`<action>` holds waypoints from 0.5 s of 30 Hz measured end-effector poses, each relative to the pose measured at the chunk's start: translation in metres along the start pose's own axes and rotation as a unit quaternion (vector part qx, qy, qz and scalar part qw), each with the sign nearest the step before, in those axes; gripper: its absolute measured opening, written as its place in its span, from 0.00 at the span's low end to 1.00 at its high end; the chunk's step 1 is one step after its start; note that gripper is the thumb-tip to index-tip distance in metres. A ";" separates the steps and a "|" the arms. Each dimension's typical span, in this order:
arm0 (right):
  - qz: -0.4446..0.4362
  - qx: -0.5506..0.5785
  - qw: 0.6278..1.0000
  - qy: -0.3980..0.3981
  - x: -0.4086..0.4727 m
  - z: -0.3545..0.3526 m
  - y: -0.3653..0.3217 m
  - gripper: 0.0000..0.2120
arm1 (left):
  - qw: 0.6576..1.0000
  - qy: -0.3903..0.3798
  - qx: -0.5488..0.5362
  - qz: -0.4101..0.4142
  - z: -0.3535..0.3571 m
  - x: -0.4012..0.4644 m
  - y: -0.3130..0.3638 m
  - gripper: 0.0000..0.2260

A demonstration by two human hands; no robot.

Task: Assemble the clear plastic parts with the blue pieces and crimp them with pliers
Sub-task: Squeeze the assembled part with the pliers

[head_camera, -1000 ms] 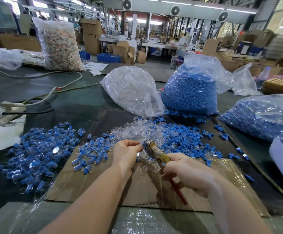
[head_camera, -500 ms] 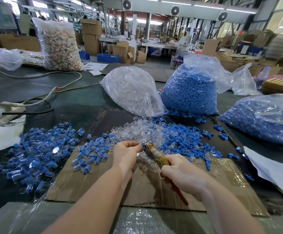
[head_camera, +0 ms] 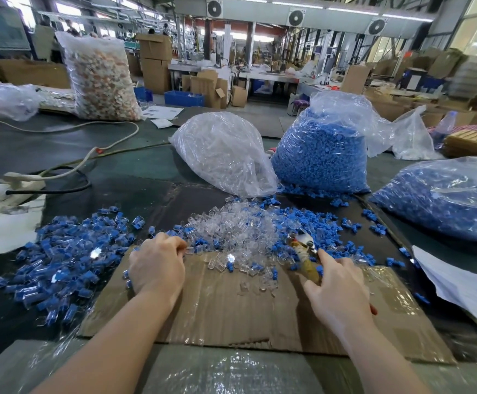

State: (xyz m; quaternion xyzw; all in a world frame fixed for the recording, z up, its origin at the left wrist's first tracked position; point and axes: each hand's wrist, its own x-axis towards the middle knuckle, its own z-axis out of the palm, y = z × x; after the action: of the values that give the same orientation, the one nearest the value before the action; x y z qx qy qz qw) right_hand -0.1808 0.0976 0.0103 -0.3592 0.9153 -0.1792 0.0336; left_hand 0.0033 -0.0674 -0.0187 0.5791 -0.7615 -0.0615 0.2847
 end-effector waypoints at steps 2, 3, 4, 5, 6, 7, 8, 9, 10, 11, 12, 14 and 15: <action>0.004 -0.036 0.999 0.011 0.001 0.004 0.005 0.29 | 0.999 0.001 0.023 0.022 0.003 -0.002 -0.002 0.09; 0.004 -0.052 0.999 0.013 0.001 0.007 0.007 0.29 | 0.999 0.002 0.021 0.035 0.005 -0.004 0.000 0.10; 0.004 -0.066 0.998 0.014 0.001 0.009 0.008 0.29 | 0.999 0.000 0.007 0.049 0.008 -0.006 0.002 0.11; 0.004 -0.079 0.997 0.015 0.001 0.012 0.010 0.30 | 0.998 -0.004 -0.017 0.062 0.010 -0.009 0.006 0.11; 0.007 -0.090 0.996 0.016 0.001 0.015 0.012 0.30 | 0.996 -0.009 -0.049 0.074 0.012 -0.011 0.010 0.10; 0.010 -0.097 0.995 0.018 0.000 0.018 0.014 0.30 | 0.993 -0.016 -0.081 0.083 0.014 -0.014 0.014 0.08; 0.013 -0.101 0.995 0.018 0.000 0.020 0.016 0.30 | 0.989 -0.024 -0.109 0.092 0.015 -0.017 0.019 0.07; 0.013 -0.103 0.994 0.019 0.001 0.021 0.017 0.30 | 0.985 -0.034 -0.132 0.102 0.016 -0.019 0.024 0.07; 0.014 -0.106 0.994 0.018 0.001 0.021 0.017 0.30 | 0.981 -0.044 -0.150 0.113 0.017 -0.022 0.029 0.06; 0.014 -0.115 0.993 0.018 0.001 0.022 0.017 0.30 | 0.977 -0.055 -0.165 0.125 0.018 -0.024 0.033 0.06; 0.013 -0.130 0.991 0.019 0.001 0.021 0.017 0.30 | 0.972 -0.066 -0.179 0.138 0.019 -0.027 0.039 0.06; 0.006 -0.156 0.987 0.039 0.000 0.020 0.013 0.29 | 0.959 -0.089 -0.211 0.165 0.021 -0.033 0.049 0.05; -0.009 -0.154 0.986 0.061 0.000 0.020 0.010 0.27 | 0.952 -0.101 -0.225 0.179 0.022 -0.036 0.054 0.04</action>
State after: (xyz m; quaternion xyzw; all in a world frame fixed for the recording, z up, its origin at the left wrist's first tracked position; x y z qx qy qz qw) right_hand -0.1835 0.0990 -0.0117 -0.3566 0.9291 -0.0581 -0.0791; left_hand -0.0474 -0.0219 -0.0272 0.3450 -0.8436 -0.2376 0.3358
